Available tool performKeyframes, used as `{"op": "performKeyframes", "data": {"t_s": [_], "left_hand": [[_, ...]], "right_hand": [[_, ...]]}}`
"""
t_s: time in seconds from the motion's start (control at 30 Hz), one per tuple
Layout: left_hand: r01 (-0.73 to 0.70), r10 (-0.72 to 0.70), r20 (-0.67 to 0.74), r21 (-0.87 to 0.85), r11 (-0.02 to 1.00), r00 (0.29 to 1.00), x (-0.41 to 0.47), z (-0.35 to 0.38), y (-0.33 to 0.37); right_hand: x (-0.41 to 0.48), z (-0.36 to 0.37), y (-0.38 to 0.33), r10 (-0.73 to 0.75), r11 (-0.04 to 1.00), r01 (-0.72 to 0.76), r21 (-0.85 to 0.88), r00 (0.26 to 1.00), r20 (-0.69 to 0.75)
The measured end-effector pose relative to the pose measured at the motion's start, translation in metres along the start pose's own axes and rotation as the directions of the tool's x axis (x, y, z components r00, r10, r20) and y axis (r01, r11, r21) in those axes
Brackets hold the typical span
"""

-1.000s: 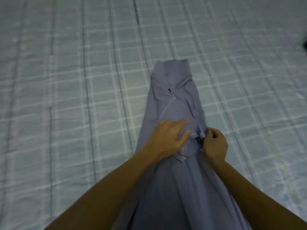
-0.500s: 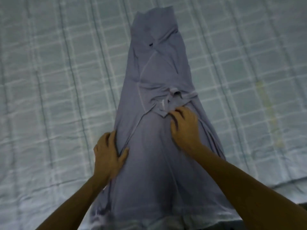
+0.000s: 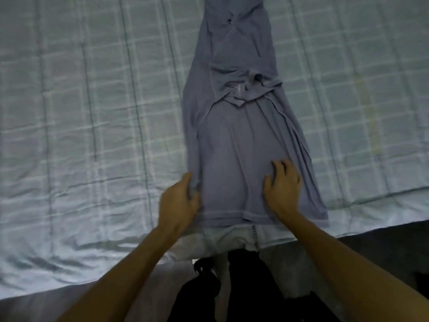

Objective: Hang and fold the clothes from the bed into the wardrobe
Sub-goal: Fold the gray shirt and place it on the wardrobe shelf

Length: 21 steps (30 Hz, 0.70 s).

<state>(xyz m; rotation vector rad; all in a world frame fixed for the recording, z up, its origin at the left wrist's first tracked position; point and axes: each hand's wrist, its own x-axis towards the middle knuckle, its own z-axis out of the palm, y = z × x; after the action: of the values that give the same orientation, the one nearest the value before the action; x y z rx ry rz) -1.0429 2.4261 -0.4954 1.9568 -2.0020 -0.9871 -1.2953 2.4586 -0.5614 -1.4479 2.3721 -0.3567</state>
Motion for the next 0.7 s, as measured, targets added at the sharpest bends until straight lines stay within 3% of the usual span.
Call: {"op": "performKeyframes", "data": {"t_s": [0.07, 0.13, 0.17, 0.23, 0.33, 0.4, 0.47, 0.53, 0.6, 0.63, 0.67, 0.7], "left_hand": [[-0.112, 0.075, 0.269, 0.122, 0.986, 0.96, -0.014, 0.025, 0.029], [-0.27, 0.038, 0.573, 0.326, 0.906, 0.819, -0.023, 0.047, 0.042], [-0.332, 0.015, 0.629, 0.39, 0.859, 0.777, -0.026, 0.054, 0.043], [-0.342, 0.026, 0.596, 0.425, 0.838, 0.802, -0.028, 0.058, 0.041], [-0.341, 0.211, 0.354, 0.36, 0.868, 0.911, -0.026, 0.058, 0.029], [-0.425, 0.375, 0.206, 0.326, 0.845, 0.904, -0.02, 0.061, 0.018], [-0.512, 0.46, 0.225, 0.343, 0.788, 0.859, -0.012, 0.065, 0.006], [-0.555, 0.462, 0.31, 0.391, 0.735, 0.831, -0.01, 0.07, -0.003], [-0.558, 0.43, 0.364, 0.419, 0.716, 0.826, -0.013, 0.073, -0.007], [-0.556, 0.419, 0.379, 0.414, 0.72, 0.825, -0.016, 0.073, -0.008], [-0.559, 0.414, 0.394, 0.4, 0.726, 0.821, -0.017, 0.072, -0.009], [-0.563, 0.411, 0.41, 0.385, 0.732, 0.814, -0.019, 0.07, -0.009]], "right_hand": [[-0.024, -0.01, 0.008, 0.006, 1.0, -0.005, -0.021, 1.0, 0.004], [-0.041, -0.019, 0.018, 0.013, 0.999, -0.015, -0.04, 0.999, -0.041], [-0.044, -0.023, 0.023, 0.031, 0.998, -0.034, -0.054, 0.997, -0.065], [-0.045, -0.026, 0.034, 0.133, 0.989, -0.138, -0.048, 0.987, -0.089], [-0.043, -0.023, 0.045, 0.417, 0.909, -0.417, -0.01, 0.909, -0.016], [-0.041, -0.022, 0.052, 0.549, 0.836, -0.549, -0.007, 0.835, 0.043], [-0.037, -0.031, 0.056, 0.588, 0.805, -0.59, 0.06, 0.807, 0.059], [-0.034, -0.045, 0.049, 0.503, 0.853, -0.479, 0.208, 0.86, -0.084], [-0.038, -0.059, 0.026, 0.233, 0.963, -0.168, 0.21, 0.913, -0.336], [-0.044, -0.059, 0.011, 0.054, 0.99, -0.002, 0.14, 0.926, -0.374], [-0.052, -0.053, -0.003, -0.141, 0.983, 0.171, 0.064, 0.936, -0.323], [-0.062, -0.043, -0.014, -0.32, 0.943, 0.33, 0.041, 0.933, -0.167]]}}
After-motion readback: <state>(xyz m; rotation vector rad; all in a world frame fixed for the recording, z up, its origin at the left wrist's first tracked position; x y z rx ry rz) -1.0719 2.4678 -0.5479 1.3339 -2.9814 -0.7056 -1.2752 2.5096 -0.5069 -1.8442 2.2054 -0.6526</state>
